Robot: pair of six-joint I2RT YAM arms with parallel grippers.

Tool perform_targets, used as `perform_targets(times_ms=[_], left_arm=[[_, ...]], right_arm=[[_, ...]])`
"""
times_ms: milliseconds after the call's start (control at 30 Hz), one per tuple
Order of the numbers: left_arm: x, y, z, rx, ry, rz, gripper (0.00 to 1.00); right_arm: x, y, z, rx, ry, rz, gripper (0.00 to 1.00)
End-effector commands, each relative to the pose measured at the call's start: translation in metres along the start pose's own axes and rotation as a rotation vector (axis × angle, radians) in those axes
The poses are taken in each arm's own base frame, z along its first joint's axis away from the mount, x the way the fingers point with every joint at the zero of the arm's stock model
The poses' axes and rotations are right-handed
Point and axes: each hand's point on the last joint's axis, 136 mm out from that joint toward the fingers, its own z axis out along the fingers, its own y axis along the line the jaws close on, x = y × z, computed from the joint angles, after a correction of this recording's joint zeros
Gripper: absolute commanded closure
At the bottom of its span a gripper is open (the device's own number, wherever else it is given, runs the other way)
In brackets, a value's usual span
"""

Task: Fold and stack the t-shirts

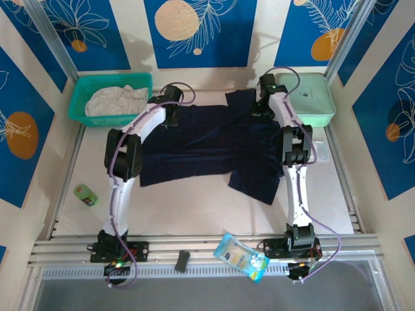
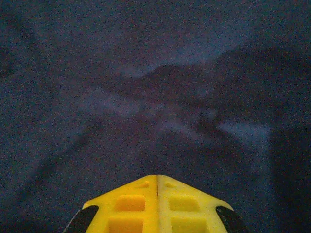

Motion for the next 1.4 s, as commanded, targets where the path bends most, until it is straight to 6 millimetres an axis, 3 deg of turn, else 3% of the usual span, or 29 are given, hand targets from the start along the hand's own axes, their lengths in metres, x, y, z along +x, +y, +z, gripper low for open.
perform_targets(times_ms=[0, 167, 300, 433, 767, 1133, 1367], left_arm=[[-0.023, 0.011, 0.008, -0.033, -0.053, -0.016, 0.59], [-0.010, 0.012, 0.039, 0.000, 0.076, -0.020, 0.59], [0.023, 0.004, 0.060, 0.041, 0.222, 0.002, 0.63], [0.059, -0.002, 0.066, 0.073, 0.329, 0.017, 0.69], [0.106, 0.010, 0.030, 0.097, 0.336, 0.014, 0.72], [0.156, 0.015, 0.007, 0.106, 0.359, 0.037, 0.73], [0.178, 0.015, -0.004, 0.098, 0.374, 0.054, 0.74]], right_arm=[[-0.010, -0.010, 0.000, 0.034, -0.016, -0.040, 1.00], [0.012, -0.028, 0.026, 0.135, 0.070, -0.127, 1.00], [0.038, -0.036, 0.035, 0.201, 0.167, -0.200, 1.00], [0.061, -0.036, 0.030, 0.205, 0.251, -0.203, 1.00], [0.111, -0.030, -0.005, 0.190, 0.333, -0.141, 1.00], [0.170, -0.040, -0.028, 0.217, 0.420, -0.046, 1.00], [0.190, -0.037, -0.038, 0.201, 0.426, -0.001, 1.00]])
